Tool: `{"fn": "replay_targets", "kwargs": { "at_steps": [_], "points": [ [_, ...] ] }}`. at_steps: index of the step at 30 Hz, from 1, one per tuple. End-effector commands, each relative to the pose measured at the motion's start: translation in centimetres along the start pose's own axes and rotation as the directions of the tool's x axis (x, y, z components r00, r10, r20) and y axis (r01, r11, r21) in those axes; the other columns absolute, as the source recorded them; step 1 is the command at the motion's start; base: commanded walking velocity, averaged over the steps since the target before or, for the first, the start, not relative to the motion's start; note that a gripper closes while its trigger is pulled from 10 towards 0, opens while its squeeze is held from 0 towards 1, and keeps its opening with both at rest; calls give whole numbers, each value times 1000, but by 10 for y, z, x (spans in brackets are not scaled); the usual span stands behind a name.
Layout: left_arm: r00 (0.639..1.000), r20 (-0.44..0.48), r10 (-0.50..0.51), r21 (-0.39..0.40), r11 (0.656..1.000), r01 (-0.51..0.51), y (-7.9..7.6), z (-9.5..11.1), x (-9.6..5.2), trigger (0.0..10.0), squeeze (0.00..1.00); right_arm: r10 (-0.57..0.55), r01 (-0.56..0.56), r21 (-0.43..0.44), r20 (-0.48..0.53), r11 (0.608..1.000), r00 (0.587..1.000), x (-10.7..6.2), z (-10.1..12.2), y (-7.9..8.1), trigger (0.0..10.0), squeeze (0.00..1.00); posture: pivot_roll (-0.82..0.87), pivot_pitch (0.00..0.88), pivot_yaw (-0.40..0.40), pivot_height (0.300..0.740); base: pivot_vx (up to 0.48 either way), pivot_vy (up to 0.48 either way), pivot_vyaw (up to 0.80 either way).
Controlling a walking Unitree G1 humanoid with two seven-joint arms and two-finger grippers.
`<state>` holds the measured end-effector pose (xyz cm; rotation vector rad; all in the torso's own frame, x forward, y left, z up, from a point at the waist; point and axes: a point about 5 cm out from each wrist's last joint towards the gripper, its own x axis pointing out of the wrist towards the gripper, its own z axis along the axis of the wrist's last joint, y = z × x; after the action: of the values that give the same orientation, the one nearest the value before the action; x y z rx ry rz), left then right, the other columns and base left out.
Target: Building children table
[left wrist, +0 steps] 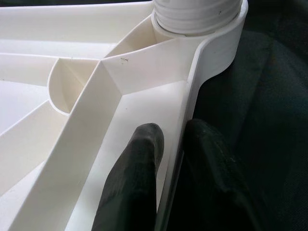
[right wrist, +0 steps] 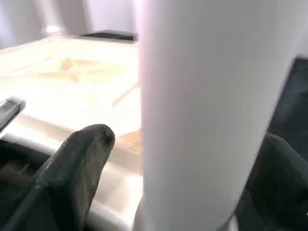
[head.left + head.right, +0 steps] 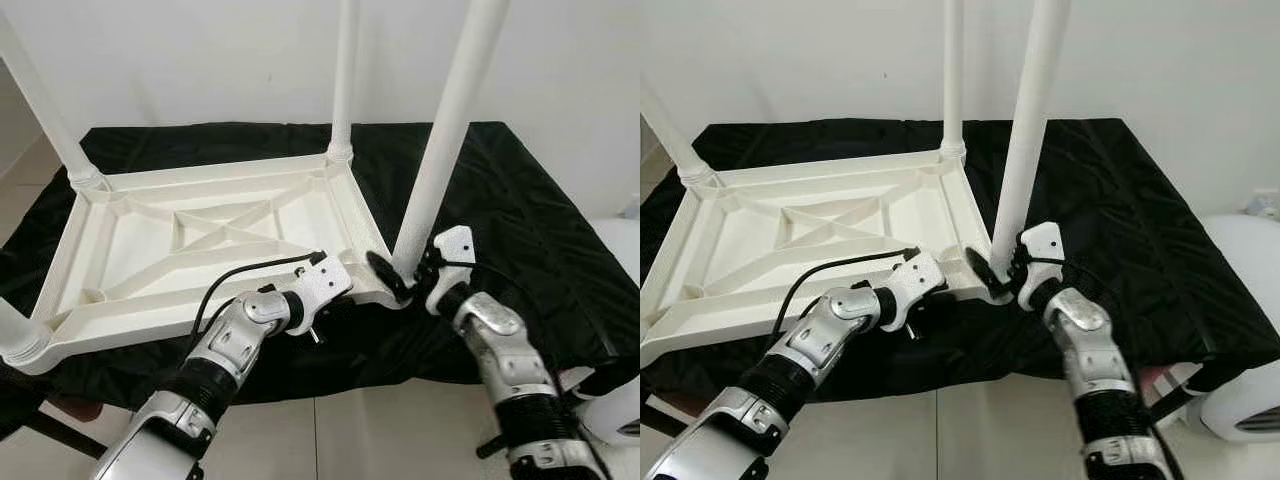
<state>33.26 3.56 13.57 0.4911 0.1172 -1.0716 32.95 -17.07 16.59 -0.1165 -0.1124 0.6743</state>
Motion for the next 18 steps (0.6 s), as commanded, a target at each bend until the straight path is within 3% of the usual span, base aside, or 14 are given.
{"fn": "replay_targets", "kwargs": {
  "at_steps": [1,7,18],
  "points": [
    [997,-22,-68,3,998,68,-6,-5,1,10000,0,62,-61,41,-22,997,998,-1,-3,-4,10000,0,-107,77,53,740,0,0,0],
    [998,-22,-65,2,998,65,-5,-5,1,10000,0,136,-133,62,-41,989,990,-5,-4,-17,10000,0,-103,76,54,740,0,0,0],
    [998,-21,-66,2,998,66,-5,-4,0,10000,0,115,-112,62,-49,992,992,-11,-2,-37,10000,0,-103,77,55,740,0,0,0]
  ]
}}
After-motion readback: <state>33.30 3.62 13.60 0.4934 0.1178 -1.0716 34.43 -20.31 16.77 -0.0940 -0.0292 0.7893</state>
